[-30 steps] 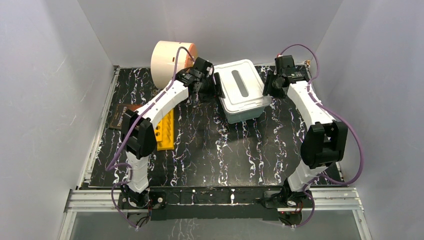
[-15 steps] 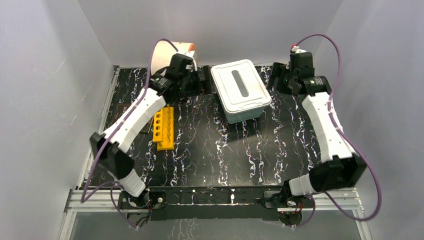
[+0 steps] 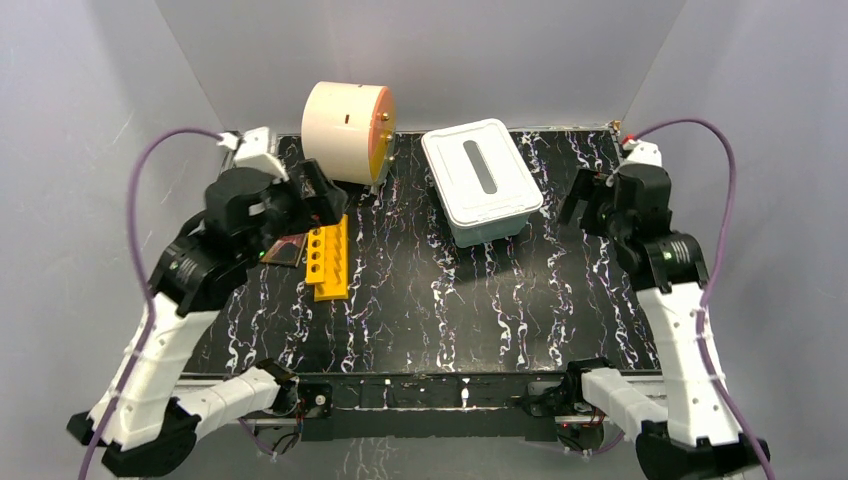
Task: Organize the chemistry lab equipment
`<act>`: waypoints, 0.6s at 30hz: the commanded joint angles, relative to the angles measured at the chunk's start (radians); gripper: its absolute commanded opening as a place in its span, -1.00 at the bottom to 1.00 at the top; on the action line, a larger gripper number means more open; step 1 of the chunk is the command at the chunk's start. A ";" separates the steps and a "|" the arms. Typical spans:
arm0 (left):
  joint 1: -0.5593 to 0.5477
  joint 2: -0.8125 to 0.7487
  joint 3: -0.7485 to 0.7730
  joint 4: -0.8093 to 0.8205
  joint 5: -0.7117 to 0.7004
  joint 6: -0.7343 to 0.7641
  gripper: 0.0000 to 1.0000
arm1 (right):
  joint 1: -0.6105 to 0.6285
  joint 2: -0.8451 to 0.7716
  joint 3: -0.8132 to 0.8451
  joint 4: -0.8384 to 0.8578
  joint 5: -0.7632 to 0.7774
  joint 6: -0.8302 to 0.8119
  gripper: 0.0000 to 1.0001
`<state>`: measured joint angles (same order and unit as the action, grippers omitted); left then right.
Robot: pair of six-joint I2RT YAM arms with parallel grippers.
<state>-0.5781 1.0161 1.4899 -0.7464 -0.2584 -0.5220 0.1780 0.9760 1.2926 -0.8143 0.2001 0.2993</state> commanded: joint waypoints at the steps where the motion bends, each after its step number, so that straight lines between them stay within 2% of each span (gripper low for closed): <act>1: 0.000 -0.072 0.101 -0.156 -0.214 0.039 0.97 | -0.002 -0.133 -0.003 0.057 0.075 -0.010 0.97; 7: 0.000 -0.105 0.206 -0.255 -0.341 0.045 0.97 | -0.001 -0.222 0.010 0.096 0.126 -0.038 0.97; 18: 0.000 -0.114 0.269 -0.354 -0.343 0.016 0.97 | -0.002 -0.250 0.024 0.073 0.076 -0.004 0.97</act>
